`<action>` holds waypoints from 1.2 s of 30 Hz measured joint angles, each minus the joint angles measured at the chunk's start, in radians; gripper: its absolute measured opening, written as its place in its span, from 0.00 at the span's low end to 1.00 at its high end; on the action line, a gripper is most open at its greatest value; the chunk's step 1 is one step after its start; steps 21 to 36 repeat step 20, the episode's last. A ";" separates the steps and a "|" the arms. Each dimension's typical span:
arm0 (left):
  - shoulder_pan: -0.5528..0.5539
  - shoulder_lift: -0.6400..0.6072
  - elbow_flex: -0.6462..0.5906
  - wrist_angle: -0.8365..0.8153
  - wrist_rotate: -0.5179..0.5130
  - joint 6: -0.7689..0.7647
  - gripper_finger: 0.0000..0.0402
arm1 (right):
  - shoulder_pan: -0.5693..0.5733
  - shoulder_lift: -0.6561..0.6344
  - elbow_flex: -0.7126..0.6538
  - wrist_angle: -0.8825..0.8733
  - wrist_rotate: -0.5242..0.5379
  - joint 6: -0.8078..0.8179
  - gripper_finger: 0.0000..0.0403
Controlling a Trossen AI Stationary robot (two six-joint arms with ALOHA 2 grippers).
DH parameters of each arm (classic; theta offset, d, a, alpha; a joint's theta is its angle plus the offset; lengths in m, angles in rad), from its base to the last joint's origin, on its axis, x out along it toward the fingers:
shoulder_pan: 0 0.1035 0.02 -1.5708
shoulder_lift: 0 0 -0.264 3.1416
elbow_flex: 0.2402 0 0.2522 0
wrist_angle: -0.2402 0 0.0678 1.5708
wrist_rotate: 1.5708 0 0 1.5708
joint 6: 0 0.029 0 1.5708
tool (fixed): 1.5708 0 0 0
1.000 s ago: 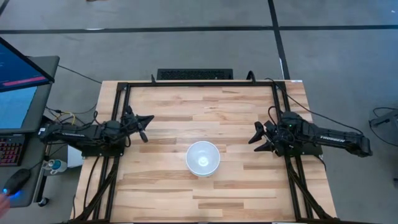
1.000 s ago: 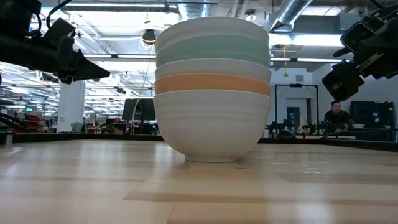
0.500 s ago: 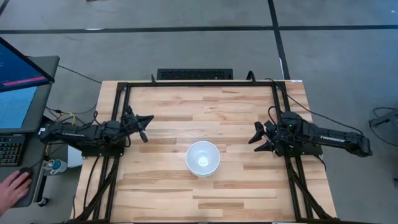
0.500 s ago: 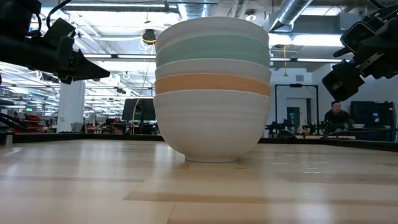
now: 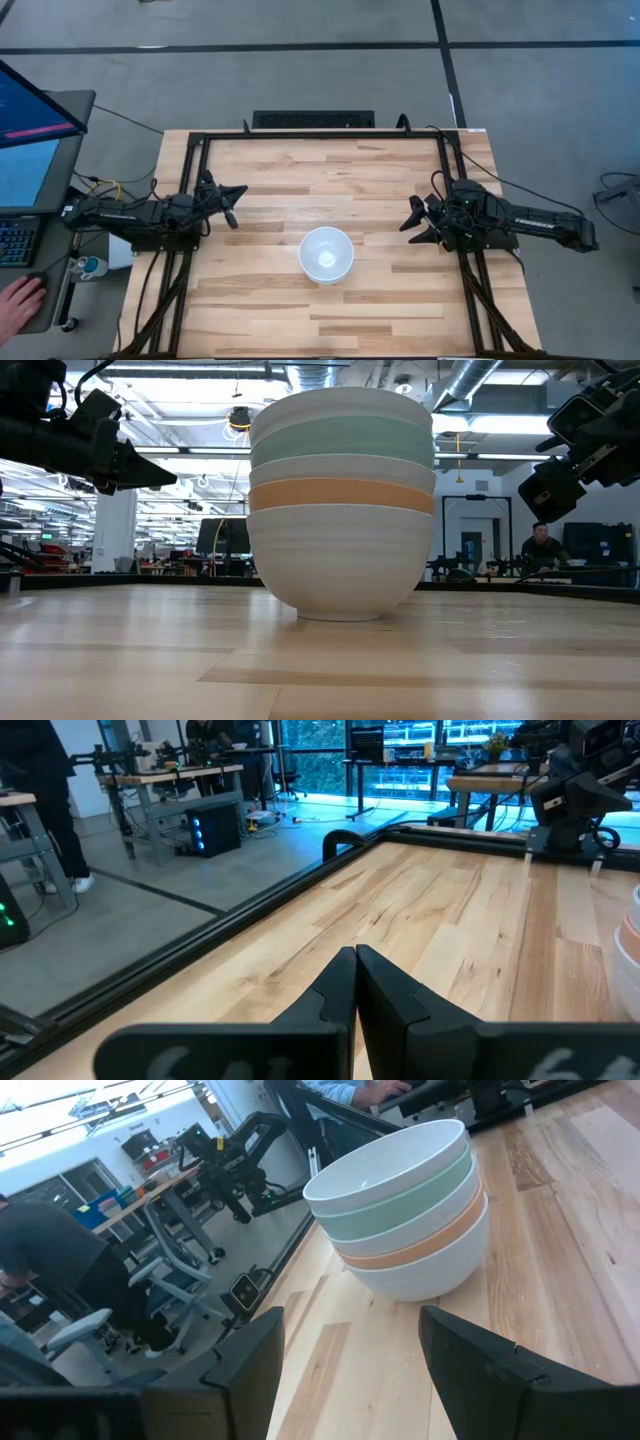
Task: Nest bowls inside each other
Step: Return to Home Position
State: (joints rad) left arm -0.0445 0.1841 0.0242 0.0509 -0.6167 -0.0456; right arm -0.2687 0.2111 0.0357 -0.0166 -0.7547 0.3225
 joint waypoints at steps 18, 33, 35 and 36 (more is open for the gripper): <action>0.000 0.000 0.000 0.000 0.000 0.000 0.00 | 0.000 0.000 0.000 0.000 0.000 0.000 0.63; 0.000 0.000 0.000 0.000 0.000 0.000 0.00 | 0.000 0.000 0.000 0.000 0.000 0.000 0.63; 0.000 0.000 0.000 0.000 0.000 0.000 0.00 | 0.000 0.000 0.000 0.000 0.000 0.000 0.63; 0.000 0.000 0.000 0.000 0.000 0.000 0.00 | 0.000 0.000 0.000 0.000 0.000 0.000 0.63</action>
